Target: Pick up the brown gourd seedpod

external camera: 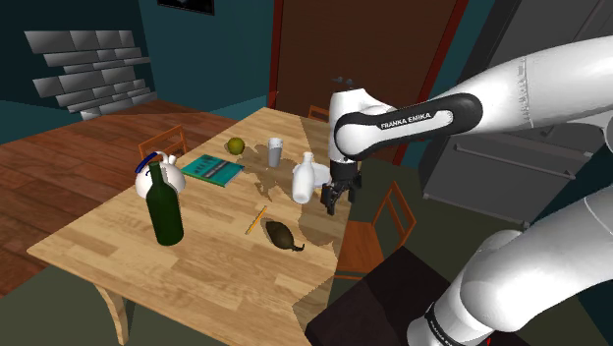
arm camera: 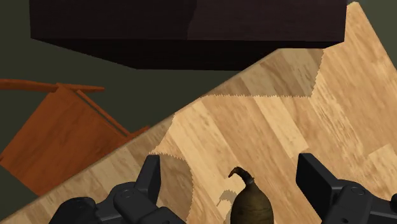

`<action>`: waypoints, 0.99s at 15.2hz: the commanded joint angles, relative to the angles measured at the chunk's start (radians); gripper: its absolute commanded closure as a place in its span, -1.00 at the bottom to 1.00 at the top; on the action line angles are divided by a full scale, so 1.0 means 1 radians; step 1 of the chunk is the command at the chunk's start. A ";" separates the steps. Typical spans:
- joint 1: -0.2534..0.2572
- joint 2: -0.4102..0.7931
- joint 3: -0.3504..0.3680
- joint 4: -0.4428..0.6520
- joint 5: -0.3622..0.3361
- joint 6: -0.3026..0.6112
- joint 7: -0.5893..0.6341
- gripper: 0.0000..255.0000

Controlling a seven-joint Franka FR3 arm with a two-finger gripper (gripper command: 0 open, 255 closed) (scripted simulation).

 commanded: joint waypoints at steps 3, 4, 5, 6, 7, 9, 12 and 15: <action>0.006 0.161 0.032 0.045 -0.042 0.114 0.044 -1.00; 0.008 0.201 0.039 0.059 -0.055 0.139 0.057 -1.00; 0.010 0.241 0.045 0.074 -0.070 0.162 0.071 -1.00; 0.013 0.282 0.050 0.091 -0.085 0.183 0.085 -1.00; 0.016 0.322 0.055 0.109 -0.102 0.204 0.100 -1.00; 0.025 0.404 0.060 0.149 -0.139 0.240 0.131 -1.00; 0.043 0.527 0.060 0.218 -0.196 0.282 0.177 -1.00; 0.067 0.649 0.051 0.300 -0.253 0.312 0.220 -1.00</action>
